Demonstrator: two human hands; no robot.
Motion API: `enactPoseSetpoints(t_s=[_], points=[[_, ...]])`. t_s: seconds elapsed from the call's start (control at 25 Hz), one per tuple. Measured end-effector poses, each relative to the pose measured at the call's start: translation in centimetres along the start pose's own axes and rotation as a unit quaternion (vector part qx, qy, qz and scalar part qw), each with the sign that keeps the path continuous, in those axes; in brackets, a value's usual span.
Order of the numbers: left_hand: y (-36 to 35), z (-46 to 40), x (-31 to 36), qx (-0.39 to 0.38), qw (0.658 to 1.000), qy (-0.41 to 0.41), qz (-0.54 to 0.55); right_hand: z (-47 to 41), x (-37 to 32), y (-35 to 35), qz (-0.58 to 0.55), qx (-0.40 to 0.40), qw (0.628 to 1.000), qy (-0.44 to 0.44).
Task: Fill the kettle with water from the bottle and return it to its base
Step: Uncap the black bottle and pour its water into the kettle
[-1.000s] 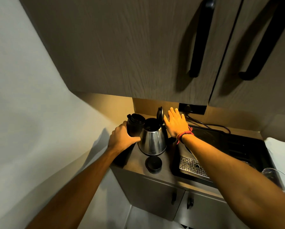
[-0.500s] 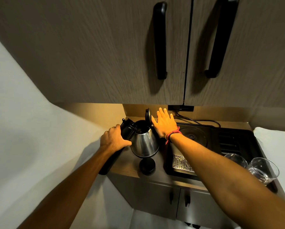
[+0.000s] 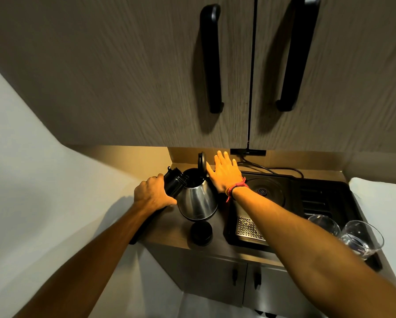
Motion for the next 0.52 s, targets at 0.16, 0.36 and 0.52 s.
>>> enactPoseSetpoints(t_s=[0.16,0.36,0.52], points=[[0.21,-0.04,0.11,-0.006,1.0,0.001,-0.009,0.09,0.04,0.14,-0.004,0.008,1.0,0.001],[0.42,-0.1,0.1,-0.006,1.0,0.001,-0.019,0.13,0.11,0.22,-0.002,0.01,1.0,0.001],[0.75,0.07,0.06,0.001,1.0,0.002,-0.023,0.07,0.16,0.21,0.0,0.008,1.0,-0.002]])
Point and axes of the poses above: each hand's wrist, its own z-axis away from the middle knuckle, its own y-axis out of the back of the hand, x = y × z, the point moved 5 cm from there along -z, towards the middle knuckle, and after that the axes turned 7 degrees about z, right-handed, at the moved point
